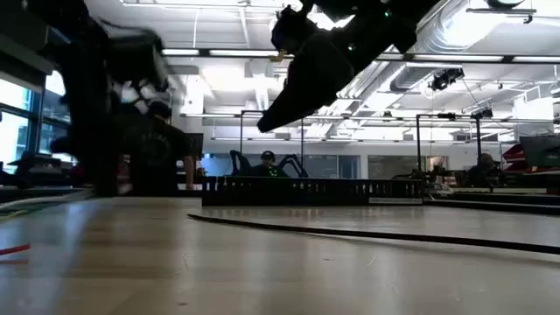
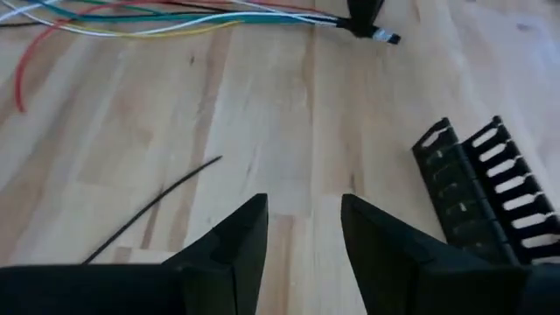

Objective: Ziptie cables
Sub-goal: Move the colored loose cables to the bottom center of the table

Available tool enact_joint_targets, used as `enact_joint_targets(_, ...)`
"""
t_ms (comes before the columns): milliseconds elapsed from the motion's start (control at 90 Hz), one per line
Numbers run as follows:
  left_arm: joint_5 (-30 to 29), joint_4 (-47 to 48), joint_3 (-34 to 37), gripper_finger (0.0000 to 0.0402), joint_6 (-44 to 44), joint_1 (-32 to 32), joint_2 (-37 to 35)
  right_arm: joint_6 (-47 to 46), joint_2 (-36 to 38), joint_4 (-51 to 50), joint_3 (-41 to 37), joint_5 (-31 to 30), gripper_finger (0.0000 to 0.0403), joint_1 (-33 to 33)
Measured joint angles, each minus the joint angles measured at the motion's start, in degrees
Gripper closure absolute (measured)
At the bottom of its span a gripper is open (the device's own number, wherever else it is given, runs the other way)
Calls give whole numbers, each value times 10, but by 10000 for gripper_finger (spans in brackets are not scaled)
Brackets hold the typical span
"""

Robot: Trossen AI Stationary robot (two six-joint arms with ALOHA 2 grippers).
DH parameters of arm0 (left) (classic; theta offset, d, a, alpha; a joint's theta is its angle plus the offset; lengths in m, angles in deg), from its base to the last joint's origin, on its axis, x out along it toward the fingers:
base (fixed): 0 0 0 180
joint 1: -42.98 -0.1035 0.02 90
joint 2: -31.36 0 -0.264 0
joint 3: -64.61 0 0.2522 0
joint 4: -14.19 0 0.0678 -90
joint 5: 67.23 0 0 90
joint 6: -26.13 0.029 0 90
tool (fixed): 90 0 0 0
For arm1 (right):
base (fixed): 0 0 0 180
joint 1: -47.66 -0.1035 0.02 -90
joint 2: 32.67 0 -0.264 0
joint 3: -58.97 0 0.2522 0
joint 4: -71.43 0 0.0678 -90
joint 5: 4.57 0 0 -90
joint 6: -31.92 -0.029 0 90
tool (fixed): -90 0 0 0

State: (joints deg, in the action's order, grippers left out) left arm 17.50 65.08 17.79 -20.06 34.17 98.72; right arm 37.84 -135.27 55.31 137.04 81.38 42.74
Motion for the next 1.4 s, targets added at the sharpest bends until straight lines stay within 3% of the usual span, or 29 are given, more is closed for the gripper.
enact_joint_targets(300,-4,-87,-137,400,174,63,23,34,28,50,0,-26,270,-3)
enact_joint_targets(433,-4,-136,-172,401,231,100,57,-2,28,62,0,-34,270,8)
enact_joint_targets(678,-71,-144,-217,401,258,170,130,-137,29,60,1,-9,270,26)
enact_joint_targets(822,-106,-148,-234,401,259,193,150,-161,29,70,1,71,270,31)
enact_joint_targets(1011,-123,-151,-244,401,259,204,154,-165,29,75,2,82,271,30)
enact_joint_targets(1156,-121,-158,-244,401,259,207,154,-165,29,78,2,89,301,30)
enact_joint_targets(1400,-127,-174,-244,401,259,212,154,-162,30,75,2,93,392,30)
